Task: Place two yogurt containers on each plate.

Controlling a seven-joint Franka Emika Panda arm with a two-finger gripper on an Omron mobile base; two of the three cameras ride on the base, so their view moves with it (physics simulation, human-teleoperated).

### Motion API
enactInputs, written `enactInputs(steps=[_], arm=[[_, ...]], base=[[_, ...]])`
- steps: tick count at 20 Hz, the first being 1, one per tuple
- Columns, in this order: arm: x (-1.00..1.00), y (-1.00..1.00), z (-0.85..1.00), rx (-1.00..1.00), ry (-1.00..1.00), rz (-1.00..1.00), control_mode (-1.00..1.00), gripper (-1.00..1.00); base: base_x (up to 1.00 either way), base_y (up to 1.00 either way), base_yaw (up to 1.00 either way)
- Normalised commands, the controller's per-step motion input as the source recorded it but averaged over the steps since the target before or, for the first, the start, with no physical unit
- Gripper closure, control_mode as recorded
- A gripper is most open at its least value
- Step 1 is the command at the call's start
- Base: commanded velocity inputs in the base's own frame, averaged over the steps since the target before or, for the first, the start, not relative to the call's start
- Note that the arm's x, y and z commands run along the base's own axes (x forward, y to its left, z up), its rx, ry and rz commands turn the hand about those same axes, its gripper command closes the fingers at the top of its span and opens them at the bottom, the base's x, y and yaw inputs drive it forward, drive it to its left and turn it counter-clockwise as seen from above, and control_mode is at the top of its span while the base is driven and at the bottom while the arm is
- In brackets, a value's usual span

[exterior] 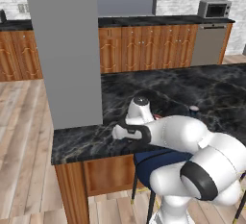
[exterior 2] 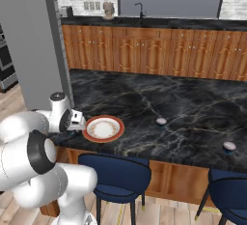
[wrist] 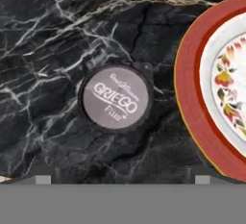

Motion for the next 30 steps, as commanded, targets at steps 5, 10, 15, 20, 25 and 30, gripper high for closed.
enactInputs(steps=[5, 10, 15, 20, 25, 30], arm=[[0.39, 0.07, -0.19, 0.00, 0.00, 0.00, -1.00, -1.00], [0.38, 0.03, -0.19, 0.00, 0.00, 0.01, -1.00, -1.00], [0.30, 0.16, -0.27, -0.01, 0.00, 0.00, -1.00, -1.00], [0.03, 0.22, -0.38, -0.03, 0.00, 0.00, -1.00, 1.00], [-0.18, -0.01, -0.10, 0.00, -0.07, 0.00, -1.00, 1.00], [-0.57, -0.26, 0.33, 0.00, -0.23, 0.00, -1.00, 1.00]], base=[[0.00, 0.00, 0.00], [0.00, 0.00, 0.00], [0.00, 0.00, 0.00], [0.00, 0.00, 0.00], [0.00, 0.00, 0.00], [0.00, 0.00, 0.00]])
